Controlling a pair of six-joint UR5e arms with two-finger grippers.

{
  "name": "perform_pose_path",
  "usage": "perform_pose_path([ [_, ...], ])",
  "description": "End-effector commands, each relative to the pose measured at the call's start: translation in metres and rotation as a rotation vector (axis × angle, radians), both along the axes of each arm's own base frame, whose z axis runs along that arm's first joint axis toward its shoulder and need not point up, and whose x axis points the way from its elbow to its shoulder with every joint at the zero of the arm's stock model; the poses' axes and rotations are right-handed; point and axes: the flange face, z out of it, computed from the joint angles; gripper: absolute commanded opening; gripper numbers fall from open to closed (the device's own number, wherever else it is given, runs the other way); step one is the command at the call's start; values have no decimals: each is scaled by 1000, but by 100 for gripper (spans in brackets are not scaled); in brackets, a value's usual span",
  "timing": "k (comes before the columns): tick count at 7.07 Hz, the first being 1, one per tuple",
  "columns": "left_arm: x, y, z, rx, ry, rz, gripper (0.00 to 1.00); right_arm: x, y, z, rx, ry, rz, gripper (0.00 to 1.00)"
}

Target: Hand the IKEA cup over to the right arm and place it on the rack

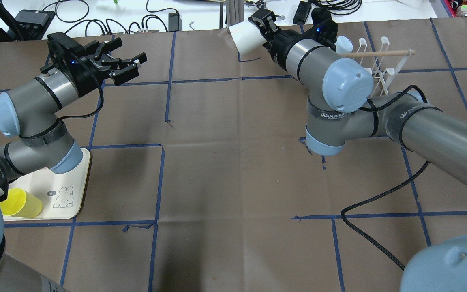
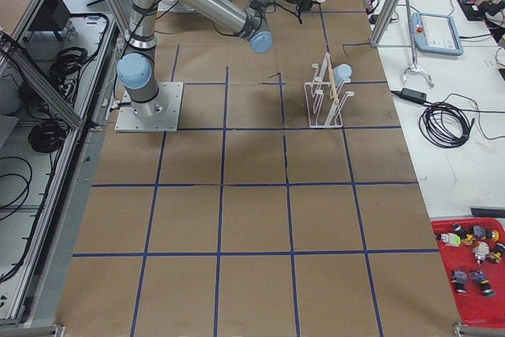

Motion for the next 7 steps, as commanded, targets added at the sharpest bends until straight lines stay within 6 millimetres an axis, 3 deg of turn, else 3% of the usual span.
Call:
perform_pose_path([
  [1, 8, -28, -2, 209, -102, 245, 99, -49, -5, 31, -96, 361, 28, 5],
  [2, -1, -42, 9, 289, -165, 306, 99, -79, -9, 43, -112, 500, 37, 5],
  [4, -31, -44, 48, 512, -341, 413, 99, -149, -22, 53, -132, 788, 62, 3],
  [6, -54, -23, 86, 859, -366, 463, 100, -223, -36, 51, -125, 968, 31, 3],
  [7, -55, -6, 112, 1014, -388, 478, 100, -246, -47, 45, -128, 1065, 57, 2],
])
